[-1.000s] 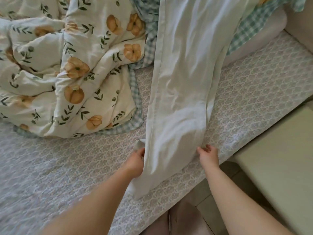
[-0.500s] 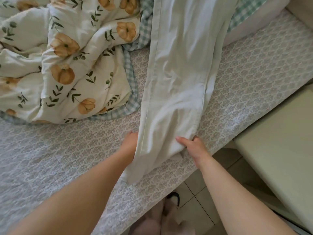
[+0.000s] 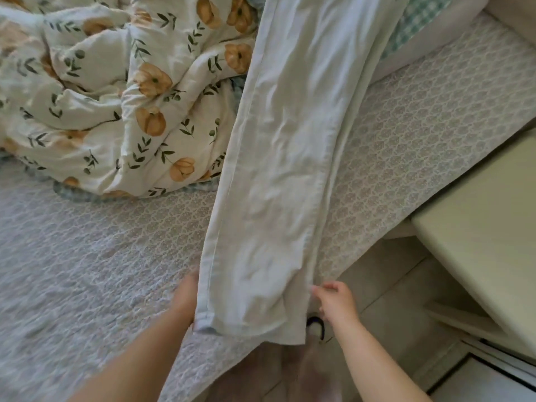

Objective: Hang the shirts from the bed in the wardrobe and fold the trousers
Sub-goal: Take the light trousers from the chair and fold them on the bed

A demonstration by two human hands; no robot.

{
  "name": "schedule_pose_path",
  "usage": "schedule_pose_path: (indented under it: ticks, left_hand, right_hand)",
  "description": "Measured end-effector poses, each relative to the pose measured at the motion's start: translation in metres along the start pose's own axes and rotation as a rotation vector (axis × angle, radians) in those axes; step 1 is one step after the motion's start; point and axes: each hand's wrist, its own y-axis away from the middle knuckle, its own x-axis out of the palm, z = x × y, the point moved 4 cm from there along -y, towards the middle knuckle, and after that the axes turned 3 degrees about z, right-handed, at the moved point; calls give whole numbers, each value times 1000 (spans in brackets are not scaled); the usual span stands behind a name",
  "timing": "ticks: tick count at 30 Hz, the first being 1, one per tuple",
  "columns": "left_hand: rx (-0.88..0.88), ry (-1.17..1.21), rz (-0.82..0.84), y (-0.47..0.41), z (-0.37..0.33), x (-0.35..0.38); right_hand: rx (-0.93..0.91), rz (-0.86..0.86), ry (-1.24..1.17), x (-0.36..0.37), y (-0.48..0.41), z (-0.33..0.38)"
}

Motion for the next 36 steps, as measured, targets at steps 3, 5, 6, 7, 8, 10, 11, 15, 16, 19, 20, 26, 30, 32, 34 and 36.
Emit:
schedule_pose_path:
  ticks: [3,5,6,7,8,10,11,15,16,19,20,26,30,32,34,36]
  left_hand:
    - [86,-237,-81,-13,9,0]
    - [153,-205,-145,-19,9,-1]
    - [190,-189,-173,-21,7,-3]
    - [221,-184,-170,-22,5,-3]
    - [254,-179,-146,-24,2,-1]
    - [271,-140,-64,-28,-5,7]
    - [273,-157,-40,-31,-6,10]
    - [215,-202,-23,-37,-1,11]
    - [222,-210,-19,-38,-1,9]
    - [242,-110,27,-37,1,5]
    - [234,-59,46,-35,2,4]
    - [158,191,167,-22,4,-1]
    - [241,121,172,-27,8,-2]
    - [256,-61,164,-31,18,0]
    - [196,-255,210,-35,31,5]
    - [167,-333,242,-38,40,8]
  right_hand:
    - [-79,-146,108,6,-8,-21]
    - [-187,-173,172,14,-7,-19]
    - [-218,-148,159,20,-8,-16]
    - [-228,-109,121,28,-8,-14]
    - [-223,-78,93,35,-8,-12]
    - [-223,-60,81,48,-9,-3]
    - [-222,-65,73,53,-10,2]
    - [-275,-61,-85,75,-9,31]
    - [-264,-16,-143,82,-9,37]
    - [-221,98,-306,96,-5,47]
    - [-224,117,-363,97,-2,48]
    - [-249,138,-632,91,14,42]
    - [-298,-91,-385,70,21,13]
    - [-252,-204,-251,63,22,-6]
    - [-156,-224,-52,61,18,-22]
    - [-95,-206,102,59,15,-32]
